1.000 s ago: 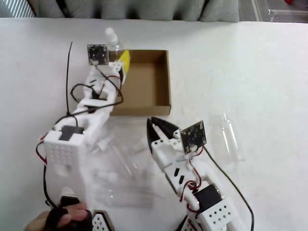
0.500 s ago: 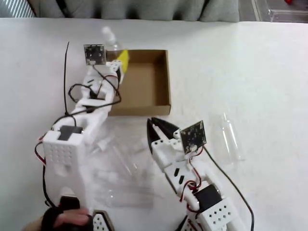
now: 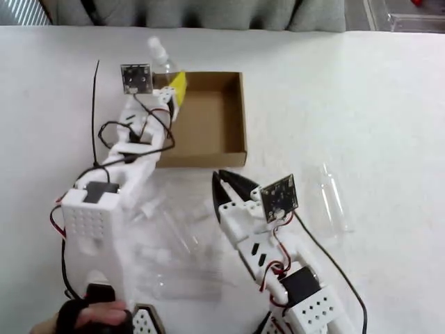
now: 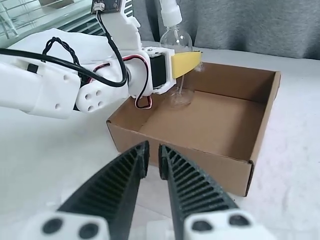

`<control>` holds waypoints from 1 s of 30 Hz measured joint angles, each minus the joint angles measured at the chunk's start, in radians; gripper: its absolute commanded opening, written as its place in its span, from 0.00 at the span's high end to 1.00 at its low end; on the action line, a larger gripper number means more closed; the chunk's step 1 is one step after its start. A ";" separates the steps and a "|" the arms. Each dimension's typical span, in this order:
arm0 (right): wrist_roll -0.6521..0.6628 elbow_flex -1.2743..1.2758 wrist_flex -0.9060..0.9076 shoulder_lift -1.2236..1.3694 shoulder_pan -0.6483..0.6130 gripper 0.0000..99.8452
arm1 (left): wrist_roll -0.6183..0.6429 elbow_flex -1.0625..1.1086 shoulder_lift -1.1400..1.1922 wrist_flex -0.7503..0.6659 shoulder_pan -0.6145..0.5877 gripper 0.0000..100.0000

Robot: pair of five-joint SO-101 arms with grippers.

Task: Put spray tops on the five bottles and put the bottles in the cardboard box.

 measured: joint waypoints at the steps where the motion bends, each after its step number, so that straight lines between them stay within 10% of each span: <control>1: 0.000 0.000 0.000 0.000 0.000 0.98 | 0.000 0.000 0.000 0.000 0.000 0.77; 30: 0.000 0.000 0.000 0.000 0.000 0.98 | 0.000 0.005 0.000 0.000 -0.002 0.65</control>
